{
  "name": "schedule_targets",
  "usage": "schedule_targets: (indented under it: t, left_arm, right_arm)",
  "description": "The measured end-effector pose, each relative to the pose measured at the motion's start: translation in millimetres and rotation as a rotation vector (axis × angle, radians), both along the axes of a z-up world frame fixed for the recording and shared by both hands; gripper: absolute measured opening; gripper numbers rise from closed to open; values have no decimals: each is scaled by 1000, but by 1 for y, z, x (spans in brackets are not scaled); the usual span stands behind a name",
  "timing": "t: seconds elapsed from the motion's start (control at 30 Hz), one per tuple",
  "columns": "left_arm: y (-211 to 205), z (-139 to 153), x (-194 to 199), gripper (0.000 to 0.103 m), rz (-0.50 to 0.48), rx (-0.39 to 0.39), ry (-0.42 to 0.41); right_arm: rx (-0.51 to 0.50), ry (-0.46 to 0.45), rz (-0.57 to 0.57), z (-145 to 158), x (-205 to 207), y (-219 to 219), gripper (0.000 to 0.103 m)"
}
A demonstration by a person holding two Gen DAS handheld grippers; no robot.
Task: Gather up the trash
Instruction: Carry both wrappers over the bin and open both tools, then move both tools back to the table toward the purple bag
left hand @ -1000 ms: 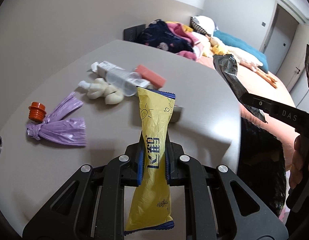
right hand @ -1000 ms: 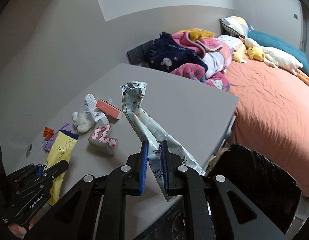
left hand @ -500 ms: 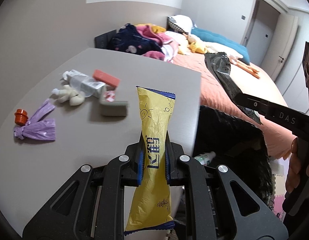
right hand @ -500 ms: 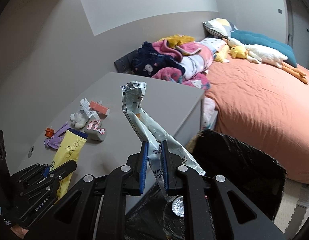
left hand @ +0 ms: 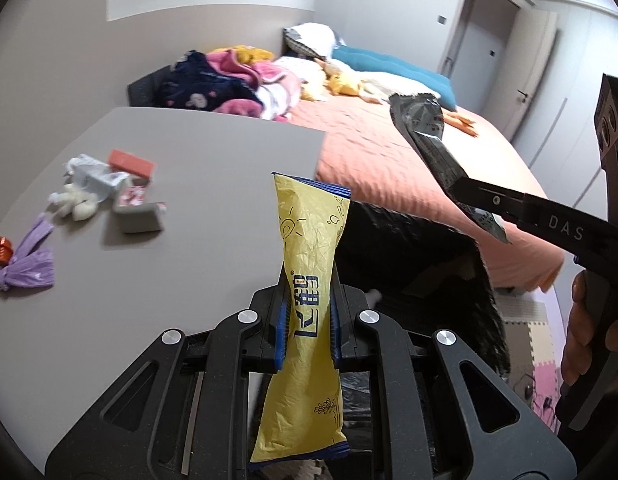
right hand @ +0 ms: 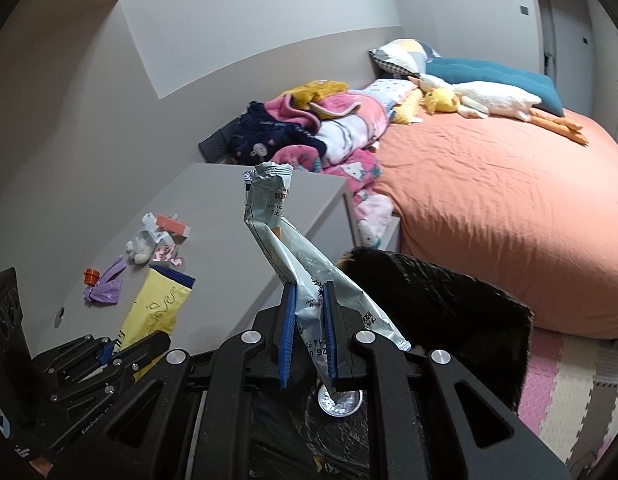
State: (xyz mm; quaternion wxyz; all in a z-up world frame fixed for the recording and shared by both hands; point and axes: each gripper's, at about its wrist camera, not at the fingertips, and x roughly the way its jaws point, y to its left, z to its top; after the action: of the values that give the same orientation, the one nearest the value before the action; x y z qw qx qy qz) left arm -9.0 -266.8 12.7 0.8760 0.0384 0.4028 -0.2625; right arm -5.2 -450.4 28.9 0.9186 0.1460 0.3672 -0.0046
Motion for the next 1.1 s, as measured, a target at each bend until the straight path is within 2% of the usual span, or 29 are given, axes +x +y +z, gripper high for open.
schedule_targets:
  t: [0.37,0.4,0.43,0.47,0.5,0.73,1.1]
  left_arm:
    - [-36,-10,-5,16,-102,-14,66]
    - [-38,-11,-4,25,-105,-17,79]
    - [-39,-12,-3,63,-99,-16,86]
    - [-39,-12,-3,86,-85,-13,82]
    - [-38,-10,-5,97,-69,-23,59]
    - [-33,-7,-4,97,-85,-88,93]
    - [-17,-6,-1,97,-54,-68,62]
  right_arm:
    - [13,16,-66,-3,-19,-32,17]
    - [17,12,-81,-3,-22,-35,28]
    - [16,10,-97,-2,-24,-38,39]
    - [12,0,-114,0,-27,-40,58]
    - [4,-15,-134,2,-30,-42,68]
    - [-5,-50,-201,9,-41,-59,72]
    - [-13,-45,-140,5,-29,-38,74]
